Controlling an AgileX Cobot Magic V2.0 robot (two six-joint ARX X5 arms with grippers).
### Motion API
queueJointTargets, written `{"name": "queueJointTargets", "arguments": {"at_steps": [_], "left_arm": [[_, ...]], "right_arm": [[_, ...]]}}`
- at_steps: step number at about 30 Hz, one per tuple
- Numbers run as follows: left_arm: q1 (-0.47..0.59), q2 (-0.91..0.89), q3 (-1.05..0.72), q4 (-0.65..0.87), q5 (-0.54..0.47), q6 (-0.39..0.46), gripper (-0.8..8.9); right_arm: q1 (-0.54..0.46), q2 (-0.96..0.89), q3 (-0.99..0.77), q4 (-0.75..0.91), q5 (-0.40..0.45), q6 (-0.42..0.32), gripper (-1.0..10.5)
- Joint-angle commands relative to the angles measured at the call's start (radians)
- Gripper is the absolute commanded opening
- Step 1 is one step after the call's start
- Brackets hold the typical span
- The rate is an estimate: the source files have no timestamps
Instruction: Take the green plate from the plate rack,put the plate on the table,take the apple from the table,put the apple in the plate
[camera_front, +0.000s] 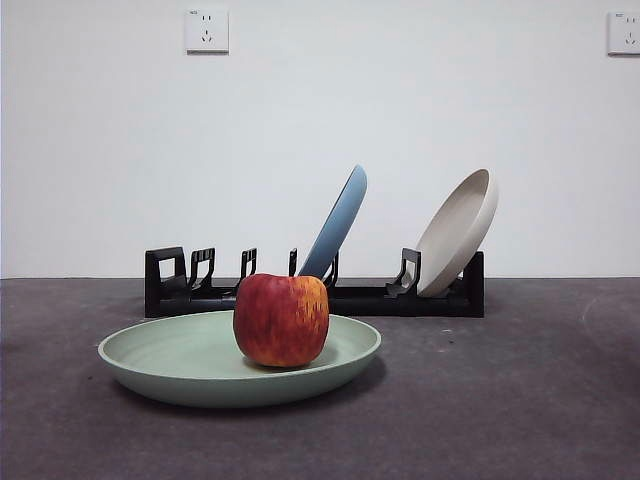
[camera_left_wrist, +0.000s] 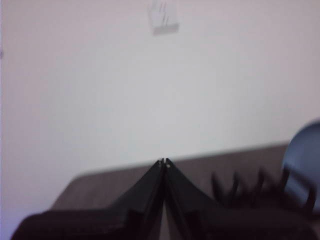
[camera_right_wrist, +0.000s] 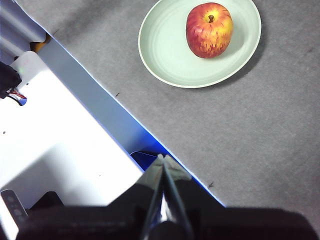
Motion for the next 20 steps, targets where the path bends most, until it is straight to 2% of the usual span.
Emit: {"name": "queueJointTargets", "arguments": {"at_steps": [1,10,20], "left_arm": [[0.034,-0.046,-0.103,0.014,0.000,-0.006,-0.03],[0.066,-0.186,-0.289,0.000,0.003,-0.040,-0.03],[0.066,-0.237,-0.353,-0.126,0.008,-0.076,-0.03]], "right_arm": [[0.002,-0.004,0.000,0.003,0.002,0.006,0.0],[0.002,-0.004,0.000,0.003,0.002,0.006,0.0],[0.002,-0.005,0.000,0.003,0.002,0.006,0.0]]}}
